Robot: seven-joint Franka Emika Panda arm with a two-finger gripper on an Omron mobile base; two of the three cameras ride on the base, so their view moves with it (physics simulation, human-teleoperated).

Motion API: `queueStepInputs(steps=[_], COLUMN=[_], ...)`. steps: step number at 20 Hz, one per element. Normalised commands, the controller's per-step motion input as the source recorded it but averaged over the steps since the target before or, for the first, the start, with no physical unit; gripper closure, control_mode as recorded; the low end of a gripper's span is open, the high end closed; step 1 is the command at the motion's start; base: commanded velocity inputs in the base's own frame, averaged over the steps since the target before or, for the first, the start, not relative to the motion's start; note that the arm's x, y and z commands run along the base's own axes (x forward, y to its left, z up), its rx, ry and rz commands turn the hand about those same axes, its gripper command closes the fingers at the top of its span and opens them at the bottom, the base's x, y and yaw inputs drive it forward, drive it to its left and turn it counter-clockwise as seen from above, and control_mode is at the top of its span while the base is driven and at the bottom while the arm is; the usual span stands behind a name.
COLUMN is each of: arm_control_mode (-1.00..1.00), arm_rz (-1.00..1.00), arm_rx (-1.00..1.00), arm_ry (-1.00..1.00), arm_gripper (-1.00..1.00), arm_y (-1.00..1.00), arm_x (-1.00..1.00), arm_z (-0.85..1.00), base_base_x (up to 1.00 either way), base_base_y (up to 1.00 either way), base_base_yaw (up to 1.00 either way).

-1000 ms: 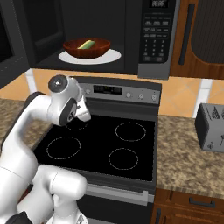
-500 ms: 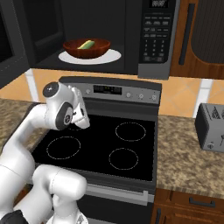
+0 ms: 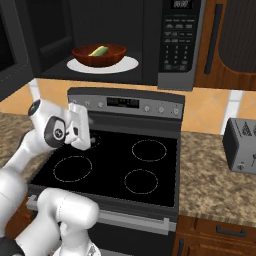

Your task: Pick the corn from the sink and place it in the bowl. Then pick the bowl and place it in the microwave. Then close the microwave door and press the start button.

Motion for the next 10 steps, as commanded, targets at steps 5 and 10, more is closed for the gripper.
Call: queueStepInputs(steps=[5, 10], arm_control_mode=[-1.00, -1.00], arm_rz=[-0.22, -0.21], arm_rx=[-0.25, -0.24], arm_ry=[-0.04, -0.01], arm_gripper=[-1.00, -1.00], arm_y=[0.62, 0.53], arm_x=[-0.11, 0.00], arm_z=[0.00, -0.03], base_base_x=[0.00, 0.00], base_base_y=[0.00, 0.00], base_base_yaw=[0.00, 0.00])
